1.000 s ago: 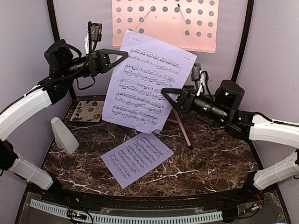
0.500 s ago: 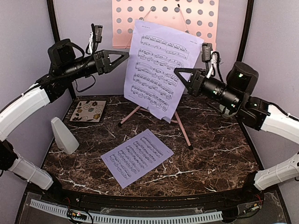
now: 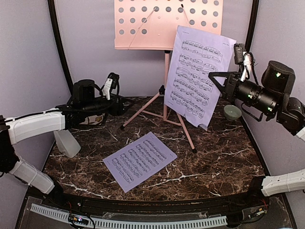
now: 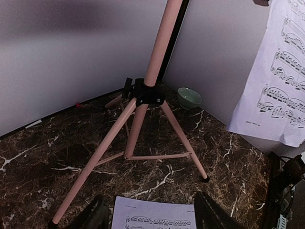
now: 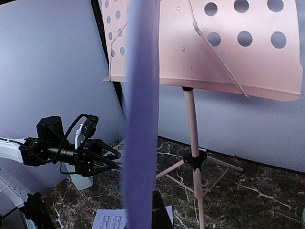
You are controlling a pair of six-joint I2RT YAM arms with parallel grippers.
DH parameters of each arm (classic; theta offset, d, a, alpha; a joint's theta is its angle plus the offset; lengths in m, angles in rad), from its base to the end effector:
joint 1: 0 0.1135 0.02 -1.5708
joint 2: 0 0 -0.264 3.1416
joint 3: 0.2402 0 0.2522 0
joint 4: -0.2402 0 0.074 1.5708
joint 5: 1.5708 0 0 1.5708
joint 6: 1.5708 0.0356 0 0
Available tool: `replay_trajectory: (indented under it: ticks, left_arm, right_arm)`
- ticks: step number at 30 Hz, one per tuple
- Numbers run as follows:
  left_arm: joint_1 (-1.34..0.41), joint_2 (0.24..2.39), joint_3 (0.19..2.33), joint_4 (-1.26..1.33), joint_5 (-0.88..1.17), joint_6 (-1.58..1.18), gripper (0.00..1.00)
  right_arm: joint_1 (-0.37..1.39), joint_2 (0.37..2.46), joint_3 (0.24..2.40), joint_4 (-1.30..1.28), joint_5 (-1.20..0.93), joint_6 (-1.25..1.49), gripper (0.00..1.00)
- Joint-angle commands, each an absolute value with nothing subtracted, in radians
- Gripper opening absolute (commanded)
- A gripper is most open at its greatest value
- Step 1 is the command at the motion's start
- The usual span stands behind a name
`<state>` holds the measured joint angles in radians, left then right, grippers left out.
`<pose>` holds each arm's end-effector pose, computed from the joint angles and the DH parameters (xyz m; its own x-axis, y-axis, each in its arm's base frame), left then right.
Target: Set up the instrument practice props
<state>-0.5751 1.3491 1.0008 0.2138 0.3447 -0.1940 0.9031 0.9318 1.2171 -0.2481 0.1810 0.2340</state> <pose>0.2613 -0.1837 0.3294 -0.2633 -0.0456 -0.9636 0.7564 0.6103 -0.2355 0.1225 0.1450 0.4560 -0.1309 0.2024 -0.9705 -0.6484 0.7231 0.2382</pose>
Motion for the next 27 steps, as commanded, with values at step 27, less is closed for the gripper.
replay_trajectory:
  ticks: [27]
  left_arm:
    - [-0.736,2.12,1.768,0.477,0.032,-0.087,0.64]
  right_arm:
    - [0.902,0.809,1.358,-0.57,0.398,0.386,0.0]
